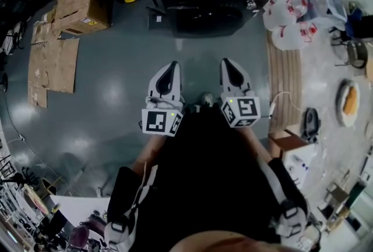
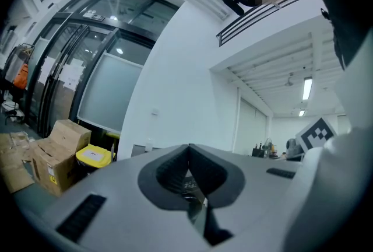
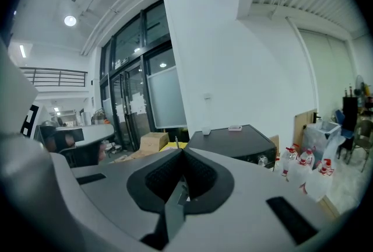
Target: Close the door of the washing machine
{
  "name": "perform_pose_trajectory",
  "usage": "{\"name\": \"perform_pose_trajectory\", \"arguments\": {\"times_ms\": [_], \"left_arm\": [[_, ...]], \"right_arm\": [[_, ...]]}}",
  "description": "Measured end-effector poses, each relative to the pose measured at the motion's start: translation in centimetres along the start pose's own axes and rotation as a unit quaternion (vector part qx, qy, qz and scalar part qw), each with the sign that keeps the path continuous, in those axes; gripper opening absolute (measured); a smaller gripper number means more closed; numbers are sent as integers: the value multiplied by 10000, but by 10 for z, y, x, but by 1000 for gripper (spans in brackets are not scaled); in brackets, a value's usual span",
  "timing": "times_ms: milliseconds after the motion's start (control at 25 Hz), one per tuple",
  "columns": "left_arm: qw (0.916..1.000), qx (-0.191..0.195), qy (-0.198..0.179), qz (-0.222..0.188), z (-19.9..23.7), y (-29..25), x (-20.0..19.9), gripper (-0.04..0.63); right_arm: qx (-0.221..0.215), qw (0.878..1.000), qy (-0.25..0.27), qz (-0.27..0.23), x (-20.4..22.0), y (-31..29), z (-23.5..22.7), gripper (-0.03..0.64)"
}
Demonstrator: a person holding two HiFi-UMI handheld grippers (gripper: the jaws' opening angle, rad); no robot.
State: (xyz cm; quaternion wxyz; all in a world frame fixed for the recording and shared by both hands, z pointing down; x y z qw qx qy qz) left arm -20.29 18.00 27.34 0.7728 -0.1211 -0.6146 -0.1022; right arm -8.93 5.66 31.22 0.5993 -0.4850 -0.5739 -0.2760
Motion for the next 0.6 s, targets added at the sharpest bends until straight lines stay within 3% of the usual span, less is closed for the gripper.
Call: {"name": "perform_pose_trajectory", "arguments": {"times_ms": [600], "left_arm": [[10000,5,21,-32,11,3,2,6]], "right_arm": [[-117,9999,-8,46,2,-2,17,6]]}}
Point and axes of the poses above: the fingertips, and each gripper's own axes: y backward along the fingers, z to its left, x out of its underside, the point moved 2 cm from there along y, backward along the fingers, and after that the axes turned 1 degree about y, right-handed, at the moved point
